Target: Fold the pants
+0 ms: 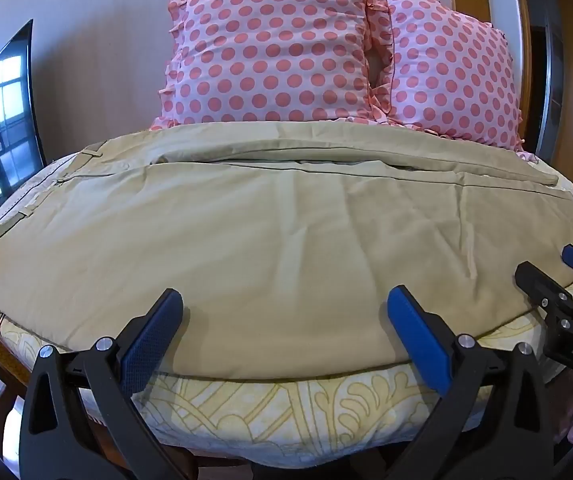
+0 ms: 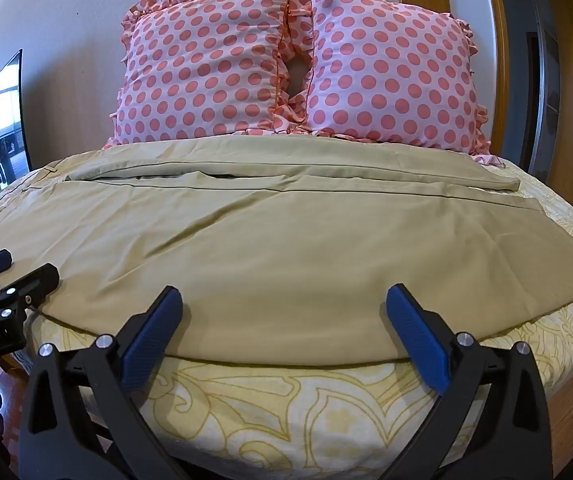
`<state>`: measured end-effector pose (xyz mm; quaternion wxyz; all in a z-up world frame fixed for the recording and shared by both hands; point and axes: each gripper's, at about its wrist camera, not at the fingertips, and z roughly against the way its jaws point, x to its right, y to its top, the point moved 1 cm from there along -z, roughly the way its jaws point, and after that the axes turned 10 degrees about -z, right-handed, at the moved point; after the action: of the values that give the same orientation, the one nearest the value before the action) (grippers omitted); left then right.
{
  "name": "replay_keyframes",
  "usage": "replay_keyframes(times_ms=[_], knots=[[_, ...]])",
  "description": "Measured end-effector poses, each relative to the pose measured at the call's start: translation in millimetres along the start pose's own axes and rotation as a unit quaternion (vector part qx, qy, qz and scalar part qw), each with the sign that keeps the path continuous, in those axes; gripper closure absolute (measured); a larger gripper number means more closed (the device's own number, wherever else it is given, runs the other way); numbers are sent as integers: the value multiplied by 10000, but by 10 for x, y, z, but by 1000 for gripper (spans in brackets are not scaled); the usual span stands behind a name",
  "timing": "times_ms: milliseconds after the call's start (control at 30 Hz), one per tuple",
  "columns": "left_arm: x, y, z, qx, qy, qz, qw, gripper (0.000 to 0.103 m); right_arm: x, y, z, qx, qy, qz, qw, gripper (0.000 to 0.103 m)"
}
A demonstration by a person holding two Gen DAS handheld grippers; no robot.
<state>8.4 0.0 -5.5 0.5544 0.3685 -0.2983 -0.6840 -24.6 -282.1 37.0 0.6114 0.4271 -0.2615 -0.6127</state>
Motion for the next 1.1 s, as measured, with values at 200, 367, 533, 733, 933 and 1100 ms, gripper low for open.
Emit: replay_keyframes(times_ms=[200,367,533,733,933,1100], knots=[[-5,16,-6,-10,-2,1,10000,1,1,6,4,-1,2,-2,10000,2],[0,0,1,18,4,1,10000,1,1,4,6,3,0,2,10000,2],[0,0,2,22,6,-1,10000,1,2,8,6,9,3,3,10000,2],[0,0,3,29,8,-2,10000,1,2,8,13,13,1,5,10000,2],[0,0,3,32,9,-2,10000,1,2,11,16,16,2,7,10000,2],[0,0,3,36,10,-3,10000,1,3,12,19,19,1,6,10000,2]])
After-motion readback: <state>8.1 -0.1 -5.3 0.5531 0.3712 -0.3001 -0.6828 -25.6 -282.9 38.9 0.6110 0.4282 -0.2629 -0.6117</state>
